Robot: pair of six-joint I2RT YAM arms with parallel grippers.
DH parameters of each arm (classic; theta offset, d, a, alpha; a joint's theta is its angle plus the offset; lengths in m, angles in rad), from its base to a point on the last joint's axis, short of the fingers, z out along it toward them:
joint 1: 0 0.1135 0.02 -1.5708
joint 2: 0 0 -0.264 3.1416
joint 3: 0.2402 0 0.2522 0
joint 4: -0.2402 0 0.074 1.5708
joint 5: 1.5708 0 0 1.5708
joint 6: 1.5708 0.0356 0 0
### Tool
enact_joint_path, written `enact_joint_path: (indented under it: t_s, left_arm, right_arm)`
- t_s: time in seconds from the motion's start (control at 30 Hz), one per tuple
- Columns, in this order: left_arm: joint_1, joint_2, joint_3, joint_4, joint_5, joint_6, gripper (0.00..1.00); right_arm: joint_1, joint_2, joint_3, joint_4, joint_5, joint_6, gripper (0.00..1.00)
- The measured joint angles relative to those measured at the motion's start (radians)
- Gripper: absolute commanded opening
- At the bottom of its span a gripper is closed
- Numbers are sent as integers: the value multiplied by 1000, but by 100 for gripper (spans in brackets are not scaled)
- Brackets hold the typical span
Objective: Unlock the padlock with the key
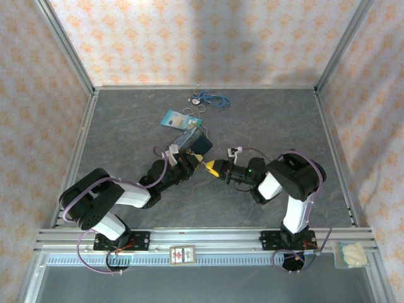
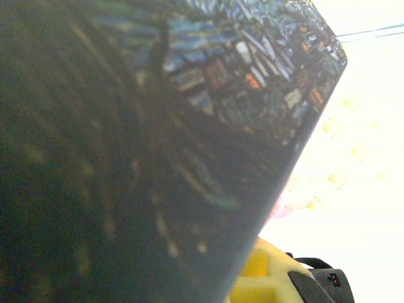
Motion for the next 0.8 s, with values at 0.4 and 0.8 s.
enact_joint_path:
  t_s: [0.4,0.8]
  left_arm:
    - [-1,0,2,39,24,-44,0]
    - [14,23,5,61,-16,-50,0]
  right_arm:
    - [29,-236,39,-367,87,-453,0]
    - [32,-126,84,-269,87,-343,0]
